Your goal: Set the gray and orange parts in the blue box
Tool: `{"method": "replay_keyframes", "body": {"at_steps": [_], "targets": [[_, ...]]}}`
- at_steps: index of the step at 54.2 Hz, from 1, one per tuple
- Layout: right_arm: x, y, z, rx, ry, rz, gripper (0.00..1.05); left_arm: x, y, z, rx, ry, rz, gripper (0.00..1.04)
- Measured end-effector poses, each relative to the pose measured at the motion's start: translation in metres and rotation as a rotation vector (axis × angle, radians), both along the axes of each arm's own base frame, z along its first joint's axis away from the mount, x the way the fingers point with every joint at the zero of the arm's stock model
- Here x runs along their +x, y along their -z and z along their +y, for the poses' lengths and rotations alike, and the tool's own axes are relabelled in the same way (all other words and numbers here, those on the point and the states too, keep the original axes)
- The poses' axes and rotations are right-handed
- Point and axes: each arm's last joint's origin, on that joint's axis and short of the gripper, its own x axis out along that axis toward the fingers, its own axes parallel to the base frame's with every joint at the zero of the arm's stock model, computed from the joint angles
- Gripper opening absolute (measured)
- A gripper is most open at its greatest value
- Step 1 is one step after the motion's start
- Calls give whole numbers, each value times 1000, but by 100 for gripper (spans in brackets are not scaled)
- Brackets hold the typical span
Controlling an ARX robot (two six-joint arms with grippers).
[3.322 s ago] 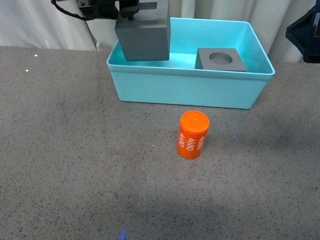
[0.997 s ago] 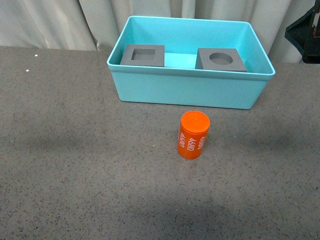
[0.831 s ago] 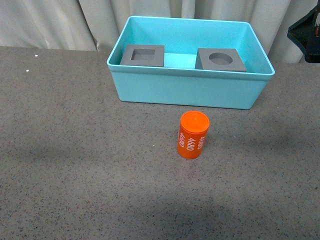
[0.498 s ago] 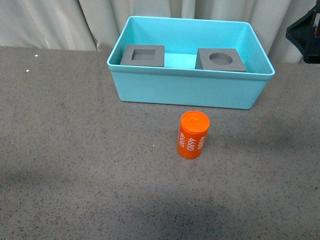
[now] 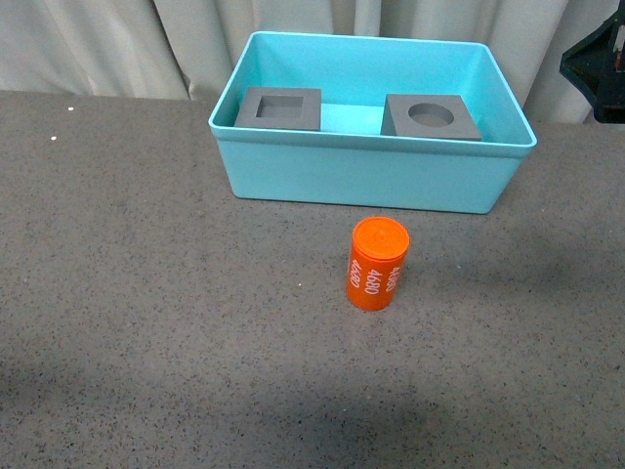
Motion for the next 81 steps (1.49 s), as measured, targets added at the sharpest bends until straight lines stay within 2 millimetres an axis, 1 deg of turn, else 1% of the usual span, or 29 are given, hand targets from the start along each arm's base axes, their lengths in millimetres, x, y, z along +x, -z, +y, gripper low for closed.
{"method": "replay_keyframes", "body": {"at_steps": [34, 61, 66, 70, 78, 80, 81], "targets": [[0, 0, 0, 0, 0, 0, 95, -21, -6, 0, 0, 0, -18, 4], [0, 0, 0, 0, 0, 0, 95, -32, -5, 0, 0, 0, -18, 4], [0, 0, 0, 0, 0, 0, 95, -39, -1, 0, 1, 3, 16, 4], [0, 0, 0, 0, 0, 0, 95, -42, -2, 0, 2, 2, -9, 4], [0, 0, 0, 0, 0, -1, 95, -43, -2, 0, 2, 2, -12, 4], [0, 0, 0, 0, 0, -1, 95, -43, -2, 0, 1, 2, -12, 6], [0, 0, 0, 0, 0, -1, 95, -43, -2, 0, 2, 2, -12, 9]]}}
